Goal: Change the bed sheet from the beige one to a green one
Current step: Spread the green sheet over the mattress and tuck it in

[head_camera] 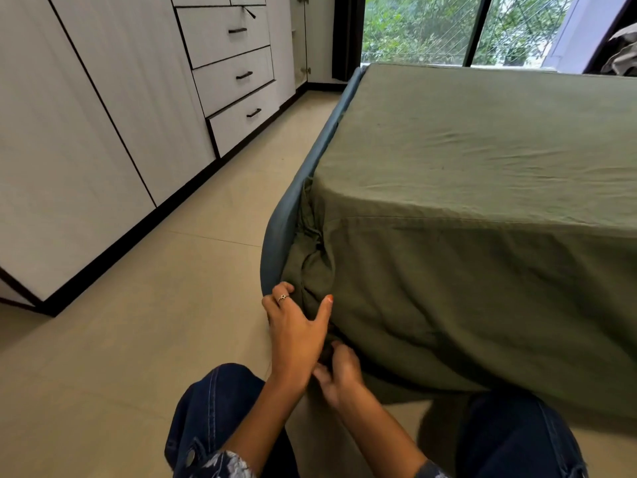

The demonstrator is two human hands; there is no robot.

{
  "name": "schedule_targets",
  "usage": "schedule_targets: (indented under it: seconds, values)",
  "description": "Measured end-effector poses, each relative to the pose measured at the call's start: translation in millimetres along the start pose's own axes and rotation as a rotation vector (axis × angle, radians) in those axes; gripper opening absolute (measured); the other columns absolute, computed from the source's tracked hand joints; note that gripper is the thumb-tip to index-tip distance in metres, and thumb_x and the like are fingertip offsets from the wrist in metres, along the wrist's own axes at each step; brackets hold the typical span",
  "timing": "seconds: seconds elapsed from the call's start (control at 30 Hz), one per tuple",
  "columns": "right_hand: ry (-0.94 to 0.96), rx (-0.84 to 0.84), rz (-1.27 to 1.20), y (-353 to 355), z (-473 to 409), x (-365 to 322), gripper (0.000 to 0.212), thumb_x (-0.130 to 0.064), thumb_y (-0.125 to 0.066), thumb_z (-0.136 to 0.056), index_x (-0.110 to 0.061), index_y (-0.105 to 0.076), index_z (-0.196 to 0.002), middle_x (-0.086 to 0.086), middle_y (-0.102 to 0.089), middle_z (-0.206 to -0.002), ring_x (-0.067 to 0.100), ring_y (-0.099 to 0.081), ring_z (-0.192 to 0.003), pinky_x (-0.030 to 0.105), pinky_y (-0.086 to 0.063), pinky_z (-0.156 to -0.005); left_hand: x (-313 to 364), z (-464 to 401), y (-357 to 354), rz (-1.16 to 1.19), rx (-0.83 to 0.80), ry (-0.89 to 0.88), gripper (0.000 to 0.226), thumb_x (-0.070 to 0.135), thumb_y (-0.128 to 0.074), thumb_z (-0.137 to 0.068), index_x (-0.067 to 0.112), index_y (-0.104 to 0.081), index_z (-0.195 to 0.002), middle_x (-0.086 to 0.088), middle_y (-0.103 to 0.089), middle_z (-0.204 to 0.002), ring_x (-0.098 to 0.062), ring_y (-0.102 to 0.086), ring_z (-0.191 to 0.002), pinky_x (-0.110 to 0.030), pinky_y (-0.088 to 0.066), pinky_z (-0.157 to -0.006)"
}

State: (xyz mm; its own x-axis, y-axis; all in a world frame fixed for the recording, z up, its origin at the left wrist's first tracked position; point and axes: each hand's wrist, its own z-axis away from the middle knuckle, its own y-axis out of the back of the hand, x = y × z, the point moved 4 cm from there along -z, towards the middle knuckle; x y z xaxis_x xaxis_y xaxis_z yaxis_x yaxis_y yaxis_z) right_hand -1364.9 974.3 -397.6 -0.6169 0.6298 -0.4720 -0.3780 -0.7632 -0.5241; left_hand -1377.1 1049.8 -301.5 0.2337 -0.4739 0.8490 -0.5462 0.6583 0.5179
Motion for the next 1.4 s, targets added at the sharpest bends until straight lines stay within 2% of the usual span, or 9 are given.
schedule_targets:
  seconds: [0.17,0.37,0.6,0.73,0.83,0.9,1.13,1.23,1.4]
  values:
    - [0.325,0.037,-0.134,16.3,28.5,-54.9,0.027,0.005,-0.033,-0.095,-0.006,-0.056,-0.104,0.011,-0.06,-0.098,0.017,-0.061,-0.076,0.037,-0.057,-0.064,9.9,-1.8,-2.0,0.032,-0.021,-0.008,0.043,0.041,-0.063,-0.087,0.013,-0.047,-0.115,-0.002,-0.051,-0.109,-0.018,-0.057,-0.093,-0.031,-0.049,-0.08]
    - [0.895,0.03,0.101,8.9,75.4,-103.0,0.021,0.006,-0.042,-0.094,-0.009,-0.05,-0.081,0.001,-0.058,-0.08,0.006,-0.061,-0.079,0.025,-0.056,-0.078,50.7,-23.3,-15.9,0.032,-0.048,-0.105,0.034,0.023,-0.073,-0.08,0.015,-0.044,-0.096,0.002,-0.056,-0.075,-0.011,-0.057,-0.068,-0.011,-0.038,-0.059]
    - [1.614,0.129,1.011,-5.4,80.9,-133.8,0.023,-0.005,-0.05,-0.088,0.0,-0.062,-0.106,0.01,-0.051,-0.104,0.008,-0.047,-0.089,0.005,-0.032,-0.088,69.1,-35.6,-36.0,0.063,-0.06,-0.071,0.035,0.016,-0.058,-0.091,0.005,-0.057,-0.124,-0.01,-0.067,-0.094,-0.022,-0.061,-0.095,-0.02,-0.045,-0.075]
    - [1.676,0.146,1.452,8.8,61.8,-132.4,0.036,-0.023,-0.047,-0.09,-0.002,-0.064,-0.114,0.019,-0.055,-0.116,0.026,-0.054,-0.101,0.025,-0.04,-0.091,71.5,-42.1,-40.8,0.552,-0.165,0.321,0.021,0.008,-0.046,-0.089,0.008,-0.059,-0.074,-0.008,-0.057,-0.073,-0.027,-0.053,-0.08,-0.037,-0.045,-0.073]
    - [1.69,0.202,1.591,12.2,62.7,-131.1,0.04,-0.03,-0.049,-0.089,-0.006,-0.066,-0.115,0.016,-0.06,-0.115,0.029,-0.061,-0.097,0.032,-0.047,-0.086,91.1,-35.1,-38.4,1.081,-0.22,0.639,0.016,0.013,-0.043,-0.099,0.008,-0.056,-0.106,-0.015,-0.06,-0.096,-0.026,-0.058,-0.091,-0.035,-0.048,-0.086]
    - [1.686,0.202,1.625,11.7,63.6,-131.2,0.042,-0.033,-0.049,-0.089,-0.006,-0.066,-0.115,0.015,-0.061,-0.114,0.028,-0.062,-0.096,0.032,-0.047,-0.085,100.0,-29.7,-40.7,1.239,-0.23,0.723,0.04,0.026,-0.04,-0.102,0.006,-0.044,-0.135,-0.02,-0.054,-0.125,-0.029,-0.053,-0.116,-0.038,-0.042,-0.099]
    - [1.706,0.02,1.741,12.0,64.0,-130.6,0.045,-0.036,-0.046,-0.092,-0.011,-0.06,-0.127,0.008,-0.062,-0.119,0.023,-0.064,-0.096,0.03,-0.049,-0.085,74.6,-47.2,-51.6,1.362,-0.311,0.799,0.09,0.068,-0.043,-0.086,0.001,-0.031,-0.145,-0.025,-0.034,-0.147,-0.034,-0.033,-0.138,-0.047,-0.019,-0.117]
    - [1.683,-0.002,1.828,3.2,62.5,-133.0,0.049,-0.038,-0.044,-0.092,-0.011,-0.058,-0.13,0.006,-0.063,-0.12,0.02,-0.063,-0.099,0.029,-0.049,-0.086,77.2,-66.5,-54.2,1.433,-0.434,0.787,0.097,0.074,-0.049,-0.078,0.003,-0.035,-0.144,-0.025,-0.041,-0.143,-0.038,-0.042,-0.13,-0.051,-0.029,-0.112]
    - [1.326,0.209,2.055,-36.5,55.0,-133.6,0.053,-0.044,-0.036,-0.084,-0.009,-0.071,-0.103,0.006,-0.068,-0.097,0.026,-0.067,-0.066,0.03,-0.053,-0.059,90.7,-85.8,-54.9,1.364,-0.546,0.723,0.088,0.074,-0.049,-0.08,0.012,-0.041,-0.143,-0.021,-0.051,-0.136,-0.035,-0.052,-0.12,-0.046,-0.043,-0.1]
